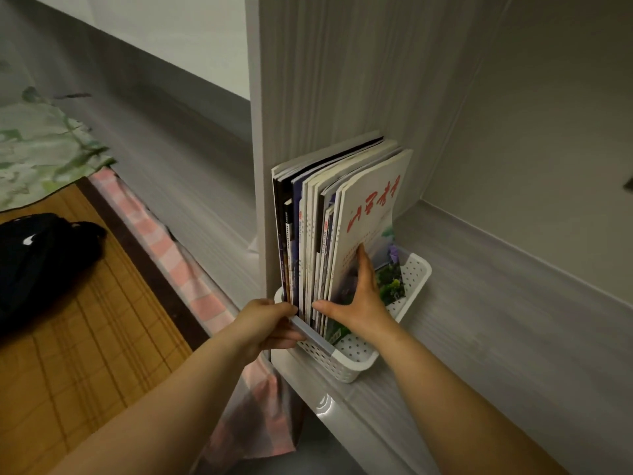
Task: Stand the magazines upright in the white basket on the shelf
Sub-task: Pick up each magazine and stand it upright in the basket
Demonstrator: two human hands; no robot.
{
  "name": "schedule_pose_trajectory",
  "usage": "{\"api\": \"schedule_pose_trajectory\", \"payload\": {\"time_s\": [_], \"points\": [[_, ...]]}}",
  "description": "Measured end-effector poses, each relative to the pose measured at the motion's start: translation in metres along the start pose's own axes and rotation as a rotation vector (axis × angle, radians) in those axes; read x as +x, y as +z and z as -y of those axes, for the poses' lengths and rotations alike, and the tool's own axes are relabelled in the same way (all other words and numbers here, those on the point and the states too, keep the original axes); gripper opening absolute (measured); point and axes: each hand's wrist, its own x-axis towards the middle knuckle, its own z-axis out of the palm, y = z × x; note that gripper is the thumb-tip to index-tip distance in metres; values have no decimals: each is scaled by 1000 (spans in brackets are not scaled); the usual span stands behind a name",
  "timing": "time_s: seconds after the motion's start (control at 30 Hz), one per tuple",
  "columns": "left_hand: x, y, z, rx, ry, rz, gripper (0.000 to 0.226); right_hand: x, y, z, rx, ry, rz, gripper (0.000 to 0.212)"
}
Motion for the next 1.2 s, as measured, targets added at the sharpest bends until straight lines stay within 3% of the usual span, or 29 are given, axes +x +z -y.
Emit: {"api": "schedule_pose_trajectory", "payload": {"time_s": [0.7, 0.87, 1.0, 1.07, 1.2], "points": [[6, -21, 3, 4, 4, 116, 10, -8, 13, 5, 37, 17, -81, 111], [-10, -25, 12, -64, 81, 37, 14, -14, 14, 7, 4, 4, -93, 103], [-22, -24, 25, -138, 225, -55, 34, -29, 9, 1, -176, 33, -384, 86], [-27, -19, 31, -182, 236, 33, 37, -40, 11, -6, -63, 114, -482, 80], [-32, -14, 35, -237, 247, 107, 39, -51, 26, -11, 408, 252, -435, 71]]}}
